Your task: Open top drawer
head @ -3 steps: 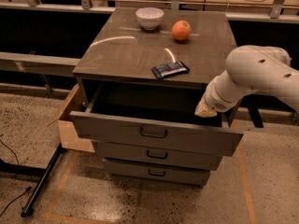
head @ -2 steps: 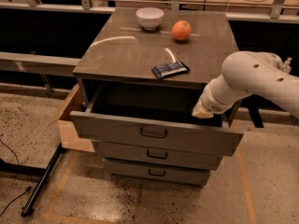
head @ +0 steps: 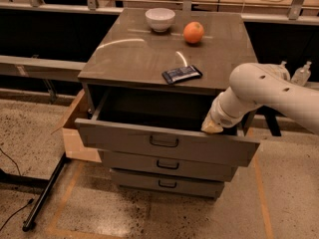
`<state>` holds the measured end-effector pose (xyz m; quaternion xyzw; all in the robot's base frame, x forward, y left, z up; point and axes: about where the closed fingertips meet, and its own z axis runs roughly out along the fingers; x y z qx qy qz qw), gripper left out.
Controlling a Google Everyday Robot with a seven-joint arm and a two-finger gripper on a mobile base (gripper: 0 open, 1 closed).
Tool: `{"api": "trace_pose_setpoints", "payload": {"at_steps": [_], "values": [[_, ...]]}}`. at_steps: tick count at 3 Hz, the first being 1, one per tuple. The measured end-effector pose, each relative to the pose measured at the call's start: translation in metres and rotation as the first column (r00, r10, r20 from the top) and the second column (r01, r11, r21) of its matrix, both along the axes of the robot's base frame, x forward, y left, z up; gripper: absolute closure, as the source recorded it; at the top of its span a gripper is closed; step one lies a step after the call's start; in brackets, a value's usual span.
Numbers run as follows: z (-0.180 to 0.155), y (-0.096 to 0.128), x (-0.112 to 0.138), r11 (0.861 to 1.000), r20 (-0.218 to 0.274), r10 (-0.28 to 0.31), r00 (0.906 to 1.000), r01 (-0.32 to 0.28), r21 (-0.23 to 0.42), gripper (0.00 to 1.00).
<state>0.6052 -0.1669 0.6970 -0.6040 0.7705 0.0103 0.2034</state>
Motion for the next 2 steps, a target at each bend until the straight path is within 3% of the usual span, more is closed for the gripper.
{"api": "trace_pose_setpoints", "payload": {"at_steps": [1, 2], "values": [[-0.01, -0.005, -0.023, 1.0, -0.062, -0.008, 0.9981, 0.007, -0.006, 1.0], [-0.02, -0.008, -0.061, 1.0, -0.17, -0.005, 0.9854, 0.003, -0.008, 1.0]]}}
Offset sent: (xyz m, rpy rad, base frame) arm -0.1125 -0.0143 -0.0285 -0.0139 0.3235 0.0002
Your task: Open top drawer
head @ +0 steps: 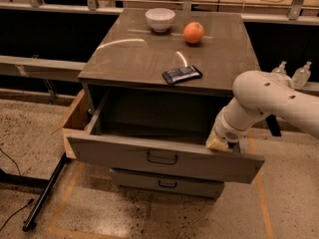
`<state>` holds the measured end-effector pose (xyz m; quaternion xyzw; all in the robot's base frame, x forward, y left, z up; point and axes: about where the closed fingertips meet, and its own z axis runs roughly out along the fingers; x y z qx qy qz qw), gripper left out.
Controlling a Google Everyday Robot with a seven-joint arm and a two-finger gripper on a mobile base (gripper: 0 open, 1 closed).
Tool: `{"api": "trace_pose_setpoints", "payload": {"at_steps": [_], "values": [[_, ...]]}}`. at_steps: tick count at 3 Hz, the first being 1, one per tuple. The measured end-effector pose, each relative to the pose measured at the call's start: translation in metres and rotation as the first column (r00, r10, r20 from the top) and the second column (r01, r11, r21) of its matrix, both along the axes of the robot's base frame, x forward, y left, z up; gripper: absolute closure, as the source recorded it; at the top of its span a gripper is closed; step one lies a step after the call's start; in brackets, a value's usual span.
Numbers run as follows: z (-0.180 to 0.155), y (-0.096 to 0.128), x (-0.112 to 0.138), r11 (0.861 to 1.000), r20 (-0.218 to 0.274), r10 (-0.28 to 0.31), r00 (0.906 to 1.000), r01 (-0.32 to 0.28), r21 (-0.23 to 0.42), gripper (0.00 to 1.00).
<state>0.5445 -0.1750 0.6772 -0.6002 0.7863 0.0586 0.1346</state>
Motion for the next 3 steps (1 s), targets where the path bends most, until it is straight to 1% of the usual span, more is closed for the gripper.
{"api": "trace_pose_setpoints", "payload": {"at_steps": [1, 2, 3], "values": [[-0.005, 0.002, -0.048, 1.0, -0.126, -0.004, 0.992, 0.003, -0.008, 1.0], [0.0, -0.004, -0.106, 0.999, -0.24, -0.037, 0.97, 0.031, -0.026, 1.0], [0.006, -0.009, -0.164, 0.996, -0.345, -0.087, 0.9348, 0.075, -0.048, 1.0]]}}
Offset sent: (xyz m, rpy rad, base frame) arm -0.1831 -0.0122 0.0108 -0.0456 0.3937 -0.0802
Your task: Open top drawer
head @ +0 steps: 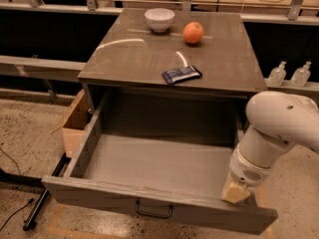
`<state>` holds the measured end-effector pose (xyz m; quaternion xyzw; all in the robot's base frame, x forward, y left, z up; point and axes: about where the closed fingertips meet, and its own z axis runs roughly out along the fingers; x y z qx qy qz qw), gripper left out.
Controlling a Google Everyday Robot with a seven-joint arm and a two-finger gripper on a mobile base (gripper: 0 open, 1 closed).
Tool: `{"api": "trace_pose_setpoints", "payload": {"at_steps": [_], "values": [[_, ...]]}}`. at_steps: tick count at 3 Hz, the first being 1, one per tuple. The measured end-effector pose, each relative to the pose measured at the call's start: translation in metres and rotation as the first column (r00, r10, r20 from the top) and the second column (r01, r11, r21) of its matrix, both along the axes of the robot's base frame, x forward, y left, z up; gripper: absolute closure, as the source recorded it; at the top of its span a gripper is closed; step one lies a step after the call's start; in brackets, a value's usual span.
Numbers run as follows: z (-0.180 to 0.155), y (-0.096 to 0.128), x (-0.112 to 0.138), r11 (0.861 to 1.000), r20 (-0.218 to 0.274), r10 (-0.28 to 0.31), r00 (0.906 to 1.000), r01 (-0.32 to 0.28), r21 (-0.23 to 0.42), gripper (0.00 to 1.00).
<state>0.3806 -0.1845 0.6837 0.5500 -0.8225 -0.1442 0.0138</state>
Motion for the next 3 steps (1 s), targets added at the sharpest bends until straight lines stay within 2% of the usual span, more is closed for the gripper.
{"api": "trace_pose_setpoints", "payload": {"at_steps": [1, 2, 3], "values": [[0.008, -0.005, -0.037, 0.999, -0.066, -0.041, 0.997, 0.04, -0.018, 1.0], [0.021, -0.021, -0.022, 0.995, -0.003, -0.086, 0.9963, 0.086, -0.049, 1.0], [0.05, -0.043, 0.017, 0.985, 0.123, -0.131, 0.9837, 0.144, -0.1, 1.0]]}}
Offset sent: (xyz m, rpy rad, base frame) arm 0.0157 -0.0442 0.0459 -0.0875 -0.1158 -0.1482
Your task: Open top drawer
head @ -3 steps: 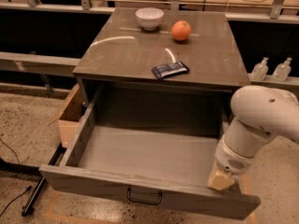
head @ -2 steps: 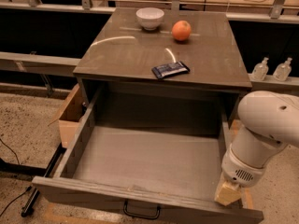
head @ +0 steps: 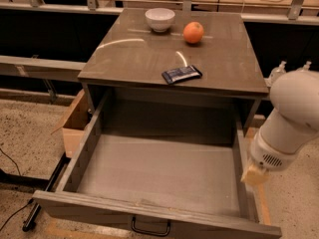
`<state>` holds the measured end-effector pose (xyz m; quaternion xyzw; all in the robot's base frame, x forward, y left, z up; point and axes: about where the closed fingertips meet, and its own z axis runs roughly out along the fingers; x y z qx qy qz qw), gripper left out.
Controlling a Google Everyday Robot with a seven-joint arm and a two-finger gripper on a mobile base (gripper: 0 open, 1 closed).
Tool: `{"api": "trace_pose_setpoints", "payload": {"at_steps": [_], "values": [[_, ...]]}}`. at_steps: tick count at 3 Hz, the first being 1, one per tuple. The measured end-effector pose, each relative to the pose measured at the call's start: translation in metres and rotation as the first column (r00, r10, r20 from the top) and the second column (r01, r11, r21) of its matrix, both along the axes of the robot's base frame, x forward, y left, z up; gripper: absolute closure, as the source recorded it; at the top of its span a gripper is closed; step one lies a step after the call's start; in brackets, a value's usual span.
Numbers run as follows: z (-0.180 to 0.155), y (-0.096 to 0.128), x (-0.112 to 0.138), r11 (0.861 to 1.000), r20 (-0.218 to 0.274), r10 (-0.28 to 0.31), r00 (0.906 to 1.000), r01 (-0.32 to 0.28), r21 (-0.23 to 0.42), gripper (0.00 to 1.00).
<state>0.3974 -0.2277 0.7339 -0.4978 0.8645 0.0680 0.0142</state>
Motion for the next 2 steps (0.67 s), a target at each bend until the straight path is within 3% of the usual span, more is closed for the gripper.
{"api": "trace_pose_setpoints", "payload": {"at_steps": [1, 2], "values": [[0.0074, -0.0117, 0.0099, 0.999, 0.032, 0.004, 0.9995, -0.003, -0.039, 0.82], [0.0072, -0.011, 0.009, 0.999, 0.031, 0.004, 0.9995, -0.003, -0.037, 0.58]]}}
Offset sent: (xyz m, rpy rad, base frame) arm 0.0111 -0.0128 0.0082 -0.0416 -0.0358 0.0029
